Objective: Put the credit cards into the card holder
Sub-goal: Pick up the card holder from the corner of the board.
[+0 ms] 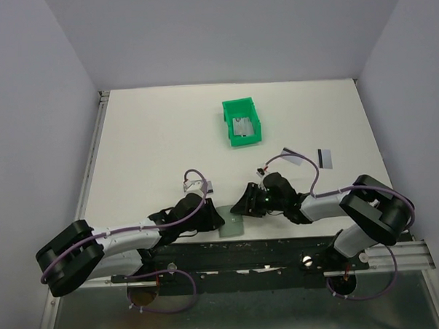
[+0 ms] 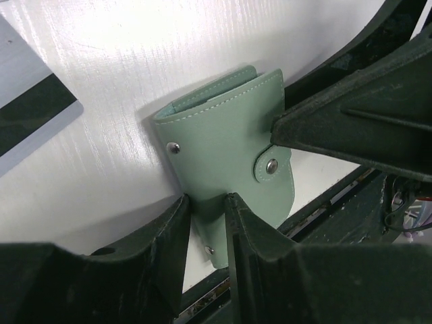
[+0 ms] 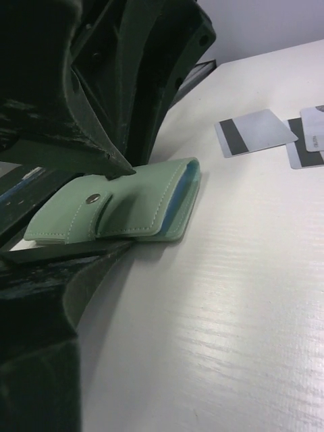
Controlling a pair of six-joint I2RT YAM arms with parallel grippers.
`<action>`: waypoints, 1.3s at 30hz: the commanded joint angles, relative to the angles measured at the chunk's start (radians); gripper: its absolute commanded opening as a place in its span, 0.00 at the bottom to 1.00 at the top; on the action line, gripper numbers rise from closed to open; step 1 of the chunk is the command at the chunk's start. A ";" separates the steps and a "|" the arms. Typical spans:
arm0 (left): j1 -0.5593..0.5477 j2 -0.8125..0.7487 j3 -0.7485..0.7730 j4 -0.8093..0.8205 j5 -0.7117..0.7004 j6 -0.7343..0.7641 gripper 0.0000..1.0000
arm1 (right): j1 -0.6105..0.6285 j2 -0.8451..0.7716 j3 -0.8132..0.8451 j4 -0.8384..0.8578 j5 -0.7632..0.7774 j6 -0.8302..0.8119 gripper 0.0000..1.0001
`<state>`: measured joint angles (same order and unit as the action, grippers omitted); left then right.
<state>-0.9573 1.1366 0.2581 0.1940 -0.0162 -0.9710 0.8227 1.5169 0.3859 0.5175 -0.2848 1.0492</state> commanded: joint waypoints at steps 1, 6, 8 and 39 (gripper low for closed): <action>-0.015 0.061 0.000 -0.004 0.016 -0.001 0.40 | 0.024 0.066 -0.015 0.019 -0.045 0.011 0.45; -0.015 0.081 0.003 0.012 0.015 -0.003 0.40 | 0.026 0.046 -0.021 0.033 -0.051 -0.009 0.15; -0.015 0.080 0.001 0.009 0.015 -0.006 0.40 | 0.026 0.028 -0.027 0.032 -0.047 -0.015 0.01; -0.001 -0.643 -0.138 0.280 -0.064 -0.037 0.79 | 0.001 -0.813 0.097 -0.553 0.105 -0.107 0.00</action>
<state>-0.9630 0.4816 0.1066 0.3836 -0.1310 -1.0176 0.8310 0.7212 0.4263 -0.0036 -0.1520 0.9234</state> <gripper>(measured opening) 0.782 0.013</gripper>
